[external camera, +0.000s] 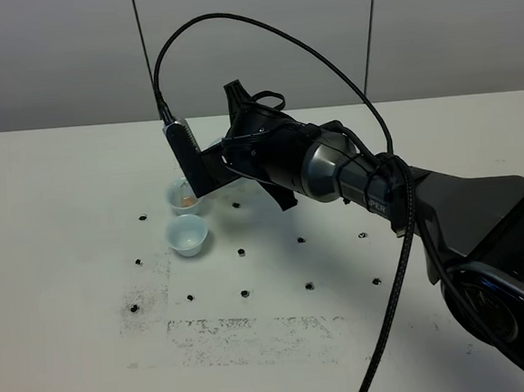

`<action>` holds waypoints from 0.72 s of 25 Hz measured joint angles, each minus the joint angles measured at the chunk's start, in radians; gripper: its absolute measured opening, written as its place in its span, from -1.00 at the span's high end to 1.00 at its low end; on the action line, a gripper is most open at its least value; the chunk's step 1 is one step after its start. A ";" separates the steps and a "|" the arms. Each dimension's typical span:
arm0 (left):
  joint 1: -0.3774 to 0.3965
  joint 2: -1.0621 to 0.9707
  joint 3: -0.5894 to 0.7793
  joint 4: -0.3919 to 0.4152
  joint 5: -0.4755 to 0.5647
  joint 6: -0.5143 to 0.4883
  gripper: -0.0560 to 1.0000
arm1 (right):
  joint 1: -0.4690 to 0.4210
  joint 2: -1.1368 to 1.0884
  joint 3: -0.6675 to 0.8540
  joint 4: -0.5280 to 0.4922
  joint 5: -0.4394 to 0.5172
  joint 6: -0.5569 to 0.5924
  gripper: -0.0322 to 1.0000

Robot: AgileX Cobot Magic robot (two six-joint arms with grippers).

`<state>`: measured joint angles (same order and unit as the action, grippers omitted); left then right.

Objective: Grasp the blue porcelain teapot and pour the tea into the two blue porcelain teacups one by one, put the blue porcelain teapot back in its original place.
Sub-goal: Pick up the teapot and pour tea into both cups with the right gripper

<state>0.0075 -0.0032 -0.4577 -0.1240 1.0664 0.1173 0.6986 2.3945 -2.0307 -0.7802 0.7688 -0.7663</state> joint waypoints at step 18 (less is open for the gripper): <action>0.000 0.000 0.000 0.000 0.000 0.000 -0.08 | 0.003 0.000 0.000 -0.113 -0.013 -0.068 0.87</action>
<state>0.0075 -0.0032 -0.4577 -0.1240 1.0664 0.1173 0.7015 2.3945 -2.0307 -0.8931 0.7557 -0.8343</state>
